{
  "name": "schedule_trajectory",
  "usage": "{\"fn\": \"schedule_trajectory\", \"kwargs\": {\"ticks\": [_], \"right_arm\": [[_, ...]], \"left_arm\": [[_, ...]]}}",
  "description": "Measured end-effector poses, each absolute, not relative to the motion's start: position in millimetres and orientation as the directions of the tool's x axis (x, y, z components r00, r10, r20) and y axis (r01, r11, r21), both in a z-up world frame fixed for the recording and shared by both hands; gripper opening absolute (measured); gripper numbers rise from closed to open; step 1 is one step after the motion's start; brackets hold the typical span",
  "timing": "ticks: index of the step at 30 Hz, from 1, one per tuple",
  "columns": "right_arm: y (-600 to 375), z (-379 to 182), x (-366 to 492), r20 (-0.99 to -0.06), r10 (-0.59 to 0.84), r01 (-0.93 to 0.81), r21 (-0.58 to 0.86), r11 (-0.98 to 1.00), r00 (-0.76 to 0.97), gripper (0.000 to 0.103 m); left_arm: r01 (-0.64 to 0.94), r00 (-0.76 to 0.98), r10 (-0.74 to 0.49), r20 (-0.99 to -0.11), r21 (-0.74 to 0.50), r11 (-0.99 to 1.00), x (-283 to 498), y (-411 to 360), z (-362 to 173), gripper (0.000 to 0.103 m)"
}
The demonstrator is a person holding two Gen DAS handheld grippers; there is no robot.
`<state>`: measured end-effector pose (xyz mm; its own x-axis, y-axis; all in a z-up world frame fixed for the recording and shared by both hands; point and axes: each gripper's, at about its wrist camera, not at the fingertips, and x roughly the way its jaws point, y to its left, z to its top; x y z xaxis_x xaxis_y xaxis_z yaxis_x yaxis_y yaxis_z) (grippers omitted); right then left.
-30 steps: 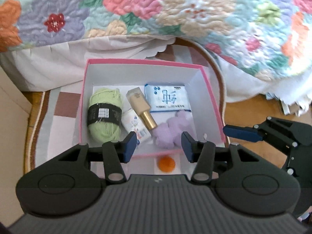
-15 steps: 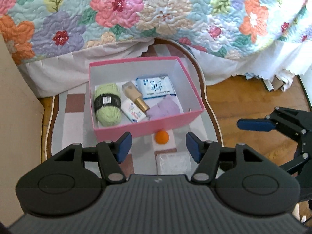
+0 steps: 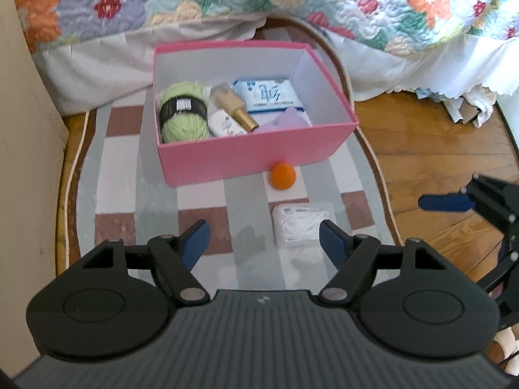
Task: Organize objects
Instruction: 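Move both open grippers toward the clear box of white floss picks, then close the left gripper on the floss pick box while the right gripper grips it too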
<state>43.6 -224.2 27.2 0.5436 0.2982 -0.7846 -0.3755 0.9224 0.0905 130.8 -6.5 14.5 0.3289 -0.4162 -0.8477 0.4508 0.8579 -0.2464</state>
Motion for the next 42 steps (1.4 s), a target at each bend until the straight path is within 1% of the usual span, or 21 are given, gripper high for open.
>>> {"fn": "schedule_trajectory", "kwargs": {"ticks": [3, 7, 10, 14, 19, 21, 27, 30, 32, 35, 37, 38, 39, 40, 41, 42], "right_arm": [[-226.4, 3.7, 41.9, -0.787, 0.309, -0.345, 0.131, 0.929, 0.533, 0.091], [-234.4, -29.9, 44.2, -0.774, 0.324, -0.269, 0.205, 0.941, 0.545, 0.091], [-241.3, -56.8, 43.0, -0.763, 0.320, -0.228, 0.229, 0.946, 0.562, 0.091], [-240.3, -83.9, 44.7, -0.781, 0.272, -0.211, 0.183, 0.960, 0.562, 0.091], [-244.7, -108.0, 46.7, -0.773, 0.238, -0.155, 0.181, 0.971, 0.588, 0.091], [-242.8, -117.4, 49.5, -0.778, 0.219, -0.152, 0.160, 0.975, 0.589, 0.091], [-234.0, -139.4, 56.7, -0.790, 0.173, -0.168, 0.090, 0.982, 0.589, 0.091], [-229.5, -147.5, 54.5, -0.773, 0.147, -0.185, 0.040, 0.982, 0.617, 0.091], [-228.3, -152.2, 57.4, -0.770, 0.139, -0.183, 0.029, 0.983, 0.623, 0.091], [-228.7, -156.8, 63.0, -0.767, 0.146, -0.171, 0.049, 0.984, 0.624, 0.091], [-228.1, -161.2, 66.6, -0.768, 0.161, -0.164, 0.074, 0.984, 0.619, 0.091], [-226.8, -163.4, 68.7, -0.769, 0.161, -0.163, 0.076, 0.984, 0.618, 0.091], [-224.7, -163.9, 69.4, -0.761, 0.153, -0.163, 0.063, 0.985, 0.630, 0.091], [-222.4, -164.6, 70.7, -0.758, 0.152, -0.170, 0.055, 0.984, 0.634, 0.091], [-220.3, -165.6, 71.8, -0.758, 0.150, -0.174, 0.049, 0.984, 0.635, 0.091], [-218.5, -167.5, 73.8, -0.755, 0.146, -0.177, 0.040, 0.983, 0.639, 0.091]], "left_arm": [[0.449, 0.308, -0.410, -0.859, -0.249, 0.858, 134.8, -10.7, -2.5, 0.075], [0.423, 0.273, -0.427, -0.862, -0.291, 0.858, 141.7, -17.5, -31.0, 0.075], [0.415, 0.279, -0.419, -0.864, -0.285, 0.864, 143.0, -24.0, -50.3, 0.075], [0.407, 0.299, -0.404, -0.864, -0.268, 0.873, 144.2, -29.8, -74.0, 0.075], [0.396, 0.310, -0.426, -0.850, -0.292, 0.871, 149.3, -30.7, -102.8, 0.075], [0.397, 0.314, -0.435, -0.844, -0.299, 0.868, 150.5, -31.6, -111.6, 0.075], [0.447, 0.294, -0.488, -0.822, -0.333, 0.830, 150.4, -45.3, -129.9, 0.073], [0.464, 0.285, -0.505, -0.815, -0.344, 0.817, 152.4, -53.9, -139.2, 0.073], [0.463, 0.290, -0.514, -0.808, -0.352, 0.814, 154.4, -57.0, -144.5, 0.073], [0.447, 0.277, -0.554, -0.785, -0.406, 0.797, 158.5, -58.3, -150.9, 0.072], [0.427, 0.259, -0.577, -0.775, -0.444, 0.788, 161.6, -57.4, -154.3, 0.071], [0.420, 0.257, -0.582, -0.772, -0.453, 0.786, 162.3, -56.7, -154.7, 0.067], [0.417, 0.252, -0.588, -0.769, -0.462, 0.783, 162.9, -55.8, -154.4, 0.061], [0.410, 0.233, -0.605, -0.762, -0.487, 0.771, 164.2, -54.5, -154.9, 0.057], [0.391, 0.213, -0.621, -0.754, -0.517, 0.761, 165.8, -52.5, -155.9, 0.051], [0.368, 0.193, -0.635, -0.748, -0.545, 0.754, 167.4, -50.7, -157.8, 0.048]]}}
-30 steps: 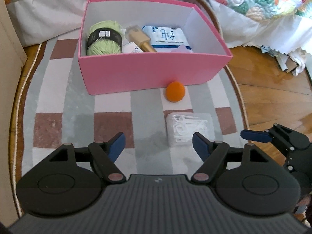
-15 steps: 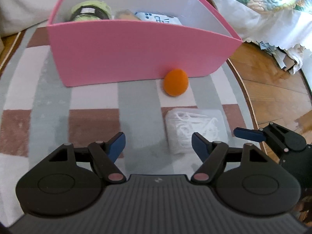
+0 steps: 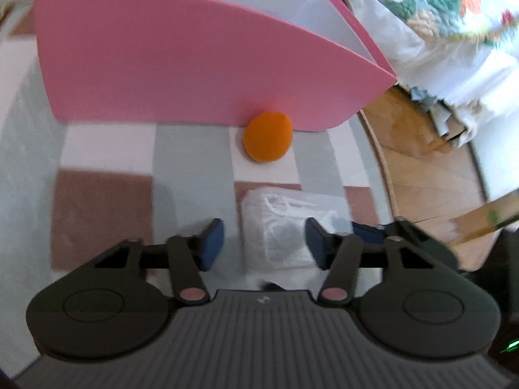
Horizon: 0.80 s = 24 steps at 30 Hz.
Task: Organize objects
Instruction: 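Close the left gripper on the floss pick box while the right gripper grips it too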
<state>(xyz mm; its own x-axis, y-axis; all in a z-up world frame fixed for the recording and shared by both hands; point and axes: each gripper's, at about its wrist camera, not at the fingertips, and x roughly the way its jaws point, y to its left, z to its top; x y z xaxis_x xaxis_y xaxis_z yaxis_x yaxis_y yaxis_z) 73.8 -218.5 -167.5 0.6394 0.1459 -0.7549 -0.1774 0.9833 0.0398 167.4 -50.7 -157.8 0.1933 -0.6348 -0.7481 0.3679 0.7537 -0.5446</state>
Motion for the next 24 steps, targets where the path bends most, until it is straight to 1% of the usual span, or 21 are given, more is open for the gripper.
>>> {"fn": "schedule_trajectory", "kwargs": {"ticks": [2, 4, 6, 9, 14, 18, 21, 24], "right_arm": [[-216.3, -169.8, 76.3, -0.752, 0.144, -0.184, 0.030, 0.982, 0.643, 0.092], [-215.6, -170.6, 78.1, -0.749, 0.143, -0.181, 0.032, 0.983, 0.646, 0.092], [-215.6, -171.0, 78.7, -0.748, 0.144, -0.177, 0.036, 0.984, 0.648, 0.092], [-214.1, -172.1, 78.6, -0.747, 0.139, -0.175, 0.031, 0.984, 0.650, 0.092], [-214.3, -171.1, 77.5, -0.747, 0.130, -0.159, 0.032, 0.987, 0.653, 0.086], [-213.0, -167.1, 74.6, -0.758, 0.118, -0.165, 0.013, 0.986, 0.642, 0.077], [-213.1, -162.5, 70.4, -0.765, 0.128, -0.173, 0.022, 0.985, 0.631, 0.074], [-208.1, -158.8, 64.2, -0.776, 0.133, -0.196, 0.013, 0.980, 0.616, 0.074]], "left_arm": [[0.340, 0.176, -0.651, -0.739, -0.575, 0.744, 168.9, -48.4, -161.3, 0.047], [0.337, 0.180, -0.652, -0.737, -0.577, 0.744, 168.6, -48.1, -161.3, 0.046], [0.338, 0.179, -0.655, -0.734, -0.580, 0.742, 168.2, -48.7, -160.6, 0.041], [0.335, 0.169, -0.666, -0.727, -0.593, 0.733, 167.5, -50.3, -160.8, 0.036], [0.340, 0.171, -0.662, -0.729, -0.587, 0.735, 166.6, -50.9, -159.7, 0.036], [0.350, 0.164, -0.650, -0.742, -0.573, 0.742, 164.8, -50.8, -157.5, 0.038], [0.358, 0.152, -0.635, -0.757, -0.557, 0.750, 158.3, -51.5, -155.0, 0.040], [0.375, 0.138, -0.613, -0.778, -0.532, 0.759, 147.3, -52.9, -151.0, 0.044]]}}
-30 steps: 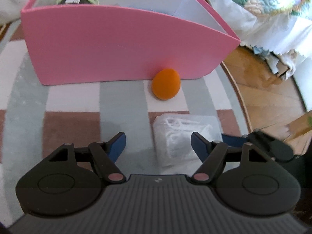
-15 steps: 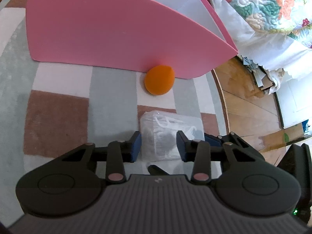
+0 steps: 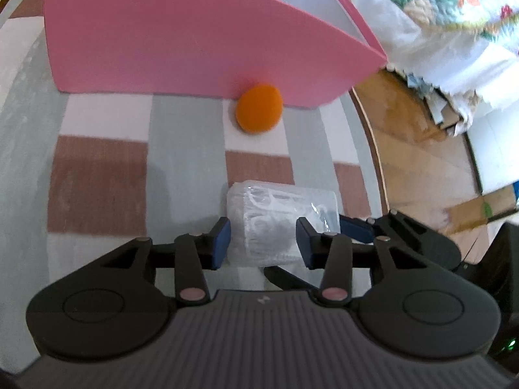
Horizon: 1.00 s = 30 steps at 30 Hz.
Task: Organize objects
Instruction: 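Close the left gripper on the floss pick box while the right gripper grips it too, then lift the floss pick box with both grippers and lower it into the pink box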
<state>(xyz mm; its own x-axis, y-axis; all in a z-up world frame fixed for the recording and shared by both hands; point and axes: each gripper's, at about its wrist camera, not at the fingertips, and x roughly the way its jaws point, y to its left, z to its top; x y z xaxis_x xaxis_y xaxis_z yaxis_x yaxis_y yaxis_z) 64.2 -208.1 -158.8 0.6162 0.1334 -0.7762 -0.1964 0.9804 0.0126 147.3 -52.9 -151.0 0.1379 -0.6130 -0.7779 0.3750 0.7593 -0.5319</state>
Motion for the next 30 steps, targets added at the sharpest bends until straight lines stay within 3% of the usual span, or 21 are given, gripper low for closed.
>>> {"fn": "schedule_trajectory", "kwargs": {"ticks": [9, 17, 30], "right_arm": [[-205.9, -160.6, 55.4, -0.794, 0.209, -0.185, 0.123, 0.975, 0.571, 0.091], [-209.2, -156.2, 49.2, -0.777, 0.253, -0.199, 0.167, 0.966, 0.577, 0.086], [-208.1, -80.0, 45.3, -0.717, 0.244, -0.253, 0.097, 0.963, 0.653, 0.086]], "left_arm": [[0.369, 0.156, -0.549, -0.821, -0.467, 0.804, 121.9, -61.8, -145.4, 0.054], [0.347, 0.185, -0.546, -0.817, -0.465, 0.814, 113.0, -52.7, -125.9, 0.054], [0.378, 0.317, -0.573, -0.756, -0.453, 0.807, 106.3, -47.2, -42.0, 0.054]]}}
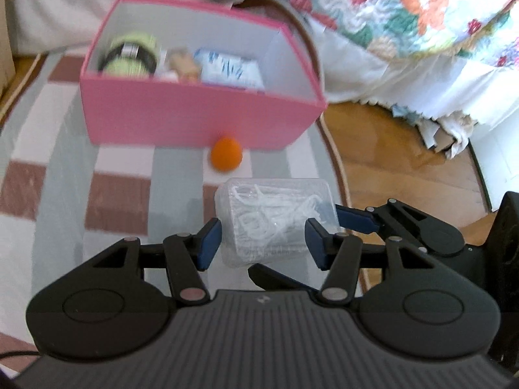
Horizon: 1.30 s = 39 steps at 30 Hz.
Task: Organize objects
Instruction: 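Lift the floss pick box with both grippers and lower it into the pink box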
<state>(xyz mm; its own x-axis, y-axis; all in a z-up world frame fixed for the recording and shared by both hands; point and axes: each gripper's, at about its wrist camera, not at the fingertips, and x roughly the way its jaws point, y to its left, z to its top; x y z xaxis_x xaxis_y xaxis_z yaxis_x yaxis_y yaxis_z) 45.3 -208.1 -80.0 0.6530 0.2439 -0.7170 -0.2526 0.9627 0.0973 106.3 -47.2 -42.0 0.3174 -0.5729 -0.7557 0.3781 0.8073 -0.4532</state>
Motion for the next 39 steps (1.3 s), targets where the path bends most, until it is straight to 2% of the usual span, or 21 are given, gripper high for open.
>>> {"fn": "schedule_trajectory", "kwargs": {"ticks": [10, 15, 19, 29, 30, 39], "right_arm": [[-215.2, 5.2, 88.1, -0.642, 0.229, -0.341, -0.054, 0.938, 0.732, 0.086], [-220.5, 39.9, 125.1, -0.616, 0.218, -0.362, -0.117, 0.925, 0.757, 0.085], [-227.9, 50.8, 169.6, -0.628, 0.206, -0.376, -0.149, 0.915, 0.750, 0.085], [-270.4, -7.8, 272.4, -0.748, 0.196, -0.301, -0.005, 0.954, 0.634, 0.073], [-272.7, -16.5, 281.7, -0.762, 0.187, -0.292, -0.004, 0.956, 0.621, 0.070], [-277.3, -67.9, 323.0, -0.831, 0.134, -0.288, -0.033, 0.957, 0.540, 0.066]], "left_arm": [[0.402, 0.446, -0.588, -0.675, -0.436, 0.805, 156.5, -54.3, 38.5, 0.054], [0.392, 0.449, -0.600, -0.662, -0.458, 0.798, 198.3, -62.0, 51.0, 0.054], [0.371, 0.428, -0.620, -0.657, -0.498, 0.784, 235.1, -71.7, 38.4, 0.054], [0.296, 0.392, -0.589, -0.707, -0.509, 0.808, 322.3, -100.6, -31.5, 0.054], [0.289, 0.387, -0.589, -0.710, -0.513, 0.808, 328.8, -102.6, -38.6, 0.054], [0.197, 0.315, -0.584, -0.749, -0.550, 0.812, 365.3, -111.9, -97.2, 0.054]]}}
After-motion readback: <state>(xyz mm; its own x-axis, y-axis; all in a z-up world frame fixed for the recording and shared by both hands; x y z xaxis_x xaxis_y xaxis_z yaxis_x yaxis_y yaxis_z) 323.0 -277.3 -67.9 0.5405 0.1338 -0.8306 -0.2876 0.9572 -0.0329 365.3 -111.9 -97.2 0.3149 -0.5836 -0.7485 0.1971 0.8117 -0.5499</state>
